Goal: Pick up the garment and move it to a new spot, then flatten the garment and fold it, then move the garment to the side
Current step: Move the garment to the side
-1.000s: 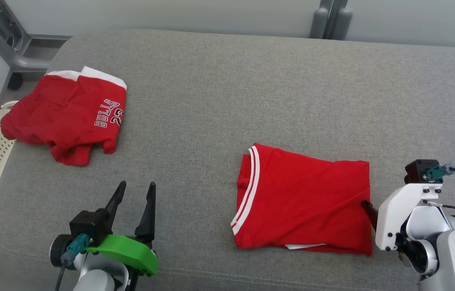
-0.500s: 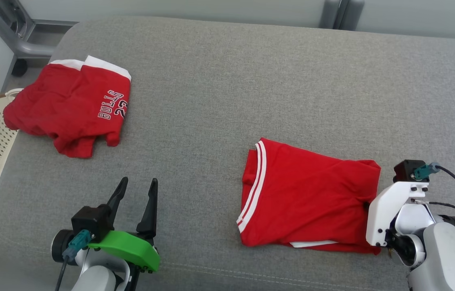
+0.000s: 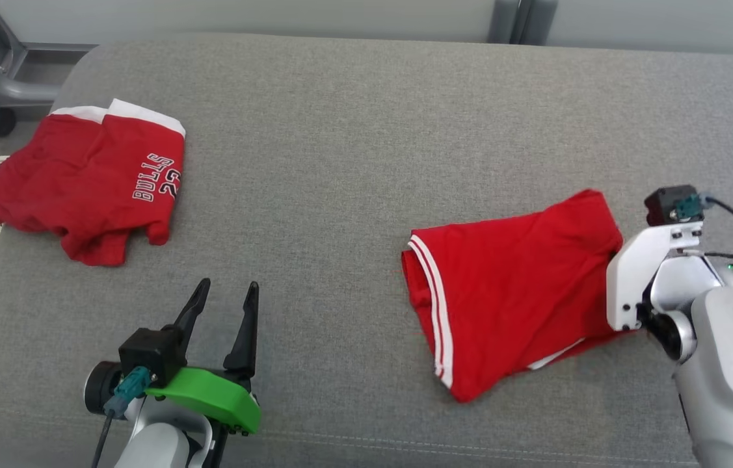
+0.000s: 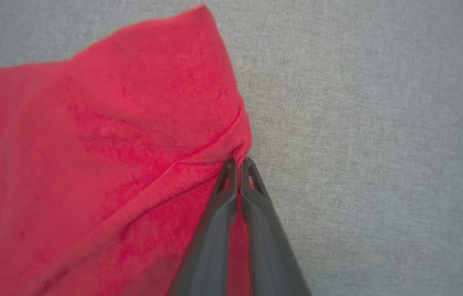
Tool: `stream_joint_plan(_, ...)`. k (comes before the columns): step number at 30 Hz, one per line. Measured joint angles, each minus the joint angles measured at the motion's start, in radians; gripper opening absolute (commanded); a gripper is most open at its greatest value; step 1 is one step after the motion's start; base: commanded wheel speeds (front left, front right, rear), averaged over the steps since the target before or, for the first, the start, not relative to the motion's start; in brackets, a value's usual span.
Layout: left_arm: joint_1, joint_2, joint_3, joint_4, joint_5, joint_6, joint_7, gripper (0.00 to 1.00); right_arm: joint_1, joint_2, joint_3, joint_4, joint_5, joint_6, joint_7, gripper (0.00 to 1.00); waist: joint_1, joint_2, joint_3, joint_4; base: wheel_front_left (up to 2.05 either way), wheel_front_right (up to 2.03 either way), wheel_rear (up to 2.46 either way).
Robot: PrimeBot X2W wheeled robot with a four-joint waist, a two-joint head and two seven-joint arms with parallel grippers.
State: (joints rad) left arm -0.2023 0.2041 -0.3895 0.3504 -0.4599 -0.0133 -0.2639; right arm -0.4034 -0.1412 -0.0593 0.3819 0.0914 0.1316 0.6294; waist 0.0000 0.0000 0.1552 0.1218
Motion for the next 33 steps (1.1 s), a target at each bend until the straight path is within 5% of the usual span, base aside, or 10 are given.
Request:
stream_joint_plan(13, -0.070, 0.007, -0.001, -0.098, 0.056, 0.005, 0.000, 1.00, -0.277, -0.122, 0.037, 0.234, -0.016, 0.000, -0.208, 0.00, 0.0000, 0.0000, 0.096, -0.076, 0.00, 0.00, 0.00)
stream_joint_plan(33, -0.193, 0.071, -0.095, -0.350, 0.146, -0.026, 0.124, 1.00, -0.537, -0.215, -0.239, 0.525, -0.137, 0.000, -0.513, 0.00, 0.0000, 0.0000, 0.316, -0.220, 0.00, 0.00, 0.00)
